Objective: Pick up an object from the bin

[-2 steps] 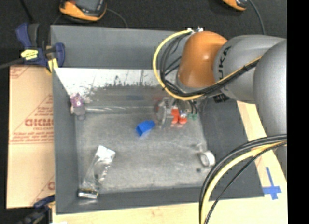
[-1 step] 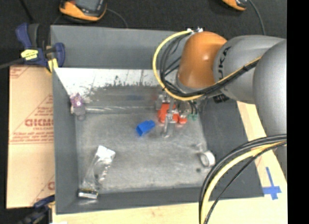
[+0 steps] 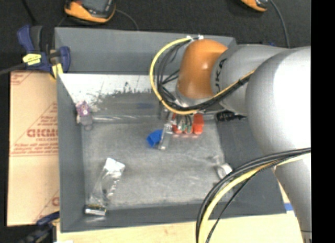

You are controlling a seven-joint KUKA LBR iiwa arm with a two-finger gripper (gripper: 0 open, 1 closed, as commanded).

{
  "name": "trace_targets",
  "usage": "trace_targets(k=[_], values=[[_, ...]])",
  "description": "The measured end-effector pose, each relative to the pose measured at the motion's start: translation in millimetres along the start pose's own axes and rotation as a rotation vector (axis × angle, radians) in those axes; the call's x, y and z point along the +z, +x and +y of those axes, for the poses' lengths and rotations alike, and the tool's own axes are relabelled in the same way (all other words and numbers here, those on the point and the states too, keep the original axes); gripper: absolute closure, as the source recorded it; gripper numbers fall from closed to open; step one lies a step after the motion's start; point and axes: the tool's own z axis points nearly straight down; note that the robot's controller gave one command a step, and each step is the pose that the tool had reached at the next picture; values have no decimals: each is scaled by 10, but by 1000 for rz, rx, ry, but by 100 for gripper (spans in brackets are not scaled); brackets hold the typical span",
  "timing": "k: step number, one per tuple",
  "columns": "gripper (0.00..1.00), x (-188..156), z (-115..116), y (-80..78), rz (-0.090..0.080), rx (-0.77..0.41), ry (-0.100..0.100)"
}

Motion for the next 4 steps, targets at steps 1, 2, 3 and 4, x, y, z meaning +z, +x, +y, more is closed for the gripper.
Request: trace_targets(k=[1, 2, 3, 4], values=[[0, -14, 132, 132, -4, 214, -2], [100, -14, 120, 127, -5, 211, 2], [100, -289, 118, 9, -11, 171, 0], [100, -333, -109, 310, -5, 172, 2]])
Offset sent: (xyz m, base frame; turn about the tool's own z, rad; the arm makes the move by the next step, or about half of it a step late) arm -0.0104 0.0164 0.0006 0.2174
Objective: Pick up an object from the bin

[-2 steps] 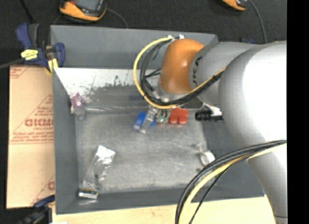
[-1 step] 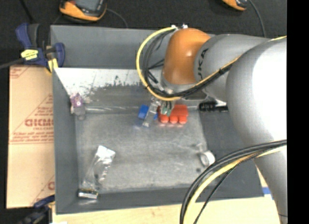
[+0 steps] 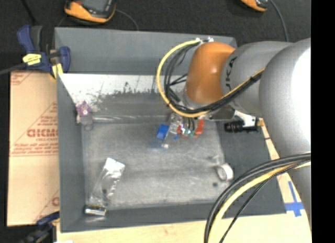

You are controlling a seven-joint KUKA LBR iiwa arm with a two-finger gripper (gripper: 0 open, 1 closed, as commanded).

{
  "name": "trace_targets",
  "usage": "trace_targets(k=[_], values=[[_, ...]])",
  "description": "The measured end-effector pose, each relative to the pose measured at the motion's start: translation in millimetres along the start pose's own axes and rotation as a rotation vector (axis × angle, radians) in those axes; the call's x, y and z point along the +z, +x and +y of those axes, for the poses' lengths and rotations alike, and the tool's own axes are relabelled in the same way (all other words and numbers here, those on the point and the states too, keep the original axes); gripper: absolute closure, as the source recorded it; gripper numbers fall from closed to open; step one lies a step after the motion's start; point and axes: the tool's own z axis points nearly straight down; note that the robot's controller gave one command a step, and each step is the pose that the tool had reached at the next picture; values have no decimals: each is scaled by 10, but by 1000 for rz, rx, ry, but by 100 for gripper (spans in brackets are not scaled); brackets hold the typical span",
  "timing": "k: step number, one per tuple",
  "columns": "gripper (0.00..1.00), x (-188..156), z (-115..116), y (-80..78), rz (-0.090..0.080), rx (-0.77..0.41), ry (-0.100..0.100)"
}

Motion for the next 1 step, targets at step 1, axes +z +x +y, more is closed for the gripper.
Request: trace_targets(k=[1], values=[[100, 110, -36, 365, 3, -17, 0]])
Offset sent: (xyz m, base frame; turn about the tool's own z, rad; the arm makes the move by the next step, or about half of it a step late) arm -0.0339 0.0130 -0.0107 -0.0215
